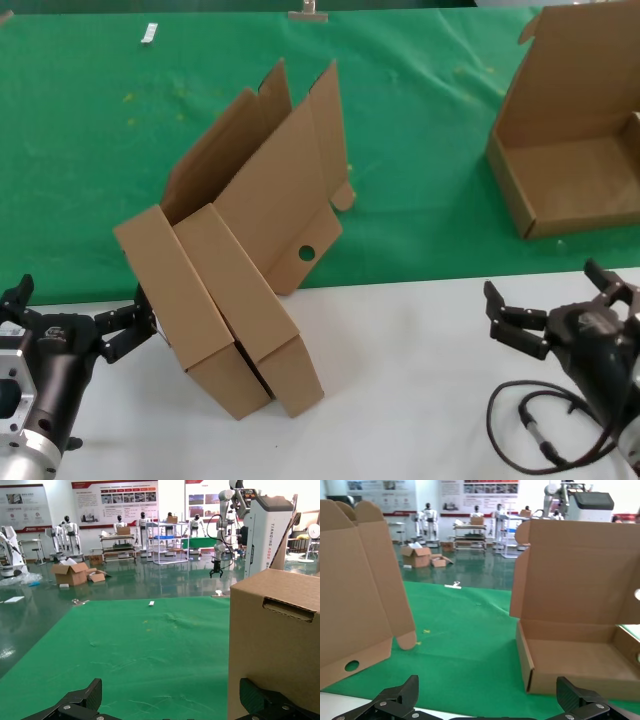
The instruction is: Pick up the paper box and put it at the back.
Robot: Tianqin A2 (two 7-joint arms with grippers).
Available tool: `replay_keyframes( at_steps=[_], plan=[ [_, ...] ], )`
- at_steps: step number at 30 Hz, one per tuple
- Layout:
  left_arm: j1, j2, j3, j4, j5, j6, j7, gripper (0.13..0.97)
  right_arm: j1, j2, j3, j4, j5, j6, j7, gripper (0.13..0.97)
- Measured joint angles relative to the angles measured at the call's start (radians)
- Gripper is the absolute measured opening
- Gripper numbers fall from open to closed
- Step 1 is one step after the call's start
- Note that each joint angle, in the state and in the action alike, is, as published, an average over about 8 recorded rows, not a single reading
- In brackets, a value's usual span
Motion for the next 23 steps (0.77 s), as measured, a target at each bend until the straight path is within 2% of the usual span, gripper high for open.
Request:
replay_keyframes(
  at_steps=[10, 23],
  plan=[
    [0.0, 0.0, 0.0, 0.0, 0.0, 0.0, 0.0, 0.966, -0.091, -0.017, -0.033, 0.098, -0.02, 0.139, 0.056, 0.966],
    [0.0, 0.0, 0.0, 0.0, 0.0, 0.0, 0.0, 0.966, -0.102, -0.019, -0.037, 0.11, -0.022, 0.156, 0.062, 0.966]
  ],
)
